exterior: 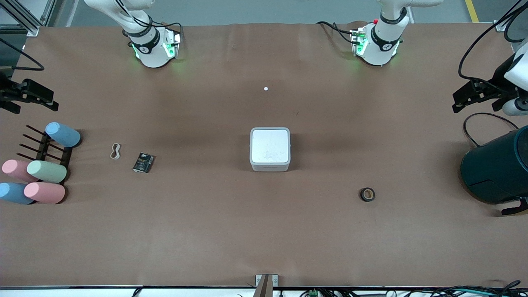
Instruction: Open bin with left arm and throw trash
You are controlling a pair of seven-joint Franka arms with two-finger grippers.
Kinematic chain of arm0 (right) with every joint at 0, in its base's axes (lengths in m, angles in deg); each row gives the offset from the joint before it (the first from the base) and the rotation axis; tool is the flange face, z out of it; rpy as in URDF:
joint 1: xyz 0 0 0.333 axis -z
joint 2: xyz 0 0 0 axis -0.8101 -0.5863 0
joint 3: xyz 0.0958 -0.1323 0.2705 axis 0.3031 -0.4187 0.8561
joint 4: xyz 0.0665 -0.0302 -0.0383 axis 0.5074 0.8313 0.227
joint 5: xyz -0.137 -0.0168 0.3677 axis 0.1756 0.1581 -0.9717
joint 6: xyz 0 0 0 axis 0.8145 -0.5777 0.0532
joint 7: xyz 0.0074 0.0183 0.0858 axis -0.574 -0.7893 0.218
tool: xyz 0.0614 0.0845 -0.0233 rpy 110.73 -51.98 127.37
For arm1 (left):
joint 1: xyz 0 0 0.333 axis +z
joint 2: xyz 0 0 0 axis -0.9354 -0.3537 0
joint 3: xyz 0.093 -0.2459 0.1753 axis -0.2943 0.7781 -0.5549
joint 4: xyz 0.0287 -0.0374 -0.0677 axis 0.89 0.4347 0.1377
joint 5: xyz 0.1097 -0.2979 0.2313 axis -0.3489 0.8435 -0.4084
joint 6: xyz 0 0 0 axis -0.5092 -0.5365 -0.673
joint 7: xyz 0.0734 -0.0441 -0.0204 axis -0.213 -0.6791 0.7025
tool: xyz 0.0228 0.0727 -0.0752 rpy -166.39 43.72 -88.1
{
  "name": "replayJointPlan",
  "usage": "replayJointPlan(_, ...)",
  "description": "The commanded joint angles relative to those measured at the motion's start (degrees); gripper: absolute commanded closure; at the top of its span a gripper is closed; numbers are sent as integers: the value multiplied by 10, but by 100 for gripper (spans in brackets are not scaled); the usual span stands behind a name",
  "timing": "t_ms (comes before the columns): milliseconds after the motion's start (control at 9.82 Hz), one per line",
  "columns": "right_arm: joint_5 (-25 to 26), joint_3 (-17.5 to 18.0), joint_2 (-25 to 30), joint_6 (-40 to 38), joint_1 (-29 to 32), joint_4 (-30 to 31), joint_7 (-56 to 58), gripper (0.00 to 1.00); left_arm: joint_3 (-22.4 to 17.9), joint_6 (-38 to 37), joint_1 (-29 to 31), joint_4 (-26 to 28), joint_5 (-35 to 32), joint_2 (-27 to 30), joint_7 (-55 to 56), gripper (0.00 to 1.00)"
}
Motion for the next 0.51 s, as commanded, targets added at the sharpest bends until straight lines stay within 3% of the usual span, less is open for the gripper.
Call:
replayJointPlan(0,1,2,3,0,-1,1,-8,0,-2,-15,-1,-13,3,-10,4,0)
replayJointPlan(306,-1,2,-11,4,3,0,-11,0,11,-42,-15,-4,11,-17,-1,0)
replayJointPlan(407,-6,1,-24,0,5,1,-19,0,39,-59,-32,-3,33,-20,11,30)
